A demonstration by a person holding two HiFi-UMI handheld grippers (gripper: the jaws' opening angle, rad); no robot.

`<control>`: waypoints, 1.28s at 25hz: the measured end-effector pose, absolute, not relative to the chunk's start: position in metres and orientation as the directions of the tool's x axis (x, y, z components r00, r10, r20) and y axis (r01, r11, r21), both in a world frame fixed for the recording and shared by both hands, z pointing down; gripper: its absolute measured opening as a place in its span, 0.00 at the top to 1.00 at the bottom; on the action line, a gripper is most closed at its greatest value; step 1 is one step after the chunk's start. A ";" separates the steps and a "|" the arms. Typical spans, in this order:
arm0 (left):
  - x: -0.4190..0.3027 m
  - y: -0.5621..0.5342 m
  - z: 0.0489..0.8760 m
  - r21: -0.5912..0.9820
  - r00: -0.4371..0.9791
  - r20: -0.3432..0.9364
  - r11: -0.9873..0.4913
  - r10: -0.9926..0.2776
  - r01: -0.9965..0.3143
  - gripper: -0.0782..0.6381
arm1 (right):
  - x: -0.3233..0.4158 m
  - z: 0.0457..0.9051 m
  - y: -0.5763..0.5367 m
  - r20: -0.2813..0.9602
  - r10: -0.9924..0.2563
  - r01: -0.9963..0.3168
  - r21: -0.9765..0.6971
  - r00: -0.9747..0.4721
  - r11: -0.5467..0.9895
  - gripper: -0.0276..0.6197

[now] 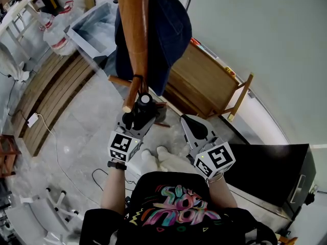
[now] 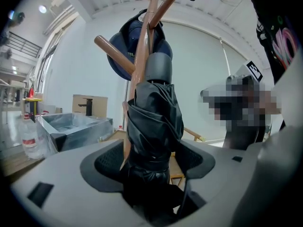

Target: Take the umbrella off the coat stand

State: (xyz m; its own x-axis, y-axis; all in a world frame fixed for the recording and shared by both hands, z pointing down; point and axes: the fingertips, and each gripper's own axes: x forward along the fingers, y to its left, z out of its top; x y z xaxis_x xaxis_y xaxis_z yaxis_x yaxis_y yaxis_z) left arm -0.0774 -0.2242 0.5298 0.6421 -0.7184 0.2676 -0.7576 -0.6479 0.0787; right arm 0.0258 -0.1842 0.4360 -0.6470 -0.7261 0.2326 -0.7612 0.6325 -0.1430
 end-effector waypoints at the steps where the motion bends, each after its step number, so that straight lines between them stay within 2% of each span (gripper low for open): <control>1: -0.077 -0.224 0.530 0.076 0.642 0.269 -0.649 -0.718 -0.757 0.45 | 0.027 0.436 -0.184 0.232 -0.728 -0.763 -0.144 -0.645 0.630 0.93; 5: -0.076 -0.223 0.532 0.055 0.641 0.278 -0.654 -0.716 -0.754 0.45 | 0.029 0.437 -0.184 0.234 -0.730 -0.766 -0.147 -0.642 0.626 0.93; 7: -0.076 -0.223 0.531 0.038 0.637 0.285 -0.656 -0.716 -0.754 0.50 | 0.029 0.436 -0.183 0.235 -0.728 -0.763 -0.144 -0.645 0.630 0.93; 11: -0.078 -0.221 0.528 0.019 0.629 0.288 -0.652 -0.722 -0.758 0.53 | 0.028 0.435 -0.181 0.229 -0.732 -0.766 -0.151 -0.642 0.625 0.93; 32: -0.083 -0.202 0.489 -0.003 0.578 0.264 -0.600 -0.772 -0.800 0.55 | 0.032 0.414 -0.179 0.183 -0.721 -0.744 -0.140 -0.668 0.654 0.93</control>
State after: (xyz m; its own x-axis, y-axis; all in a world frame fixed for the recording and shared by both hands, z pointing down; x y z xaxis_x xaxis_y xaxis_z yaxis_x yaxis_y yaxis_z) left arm -0.0827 -0.2021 0.4893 0.5777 -0.7723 0.2641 -0.8002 -0.5997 -0.0031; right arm 0.0318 -0.1787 0.4138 -0.6682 -0.7212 0.1828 -0.7438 0.6536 -0.1401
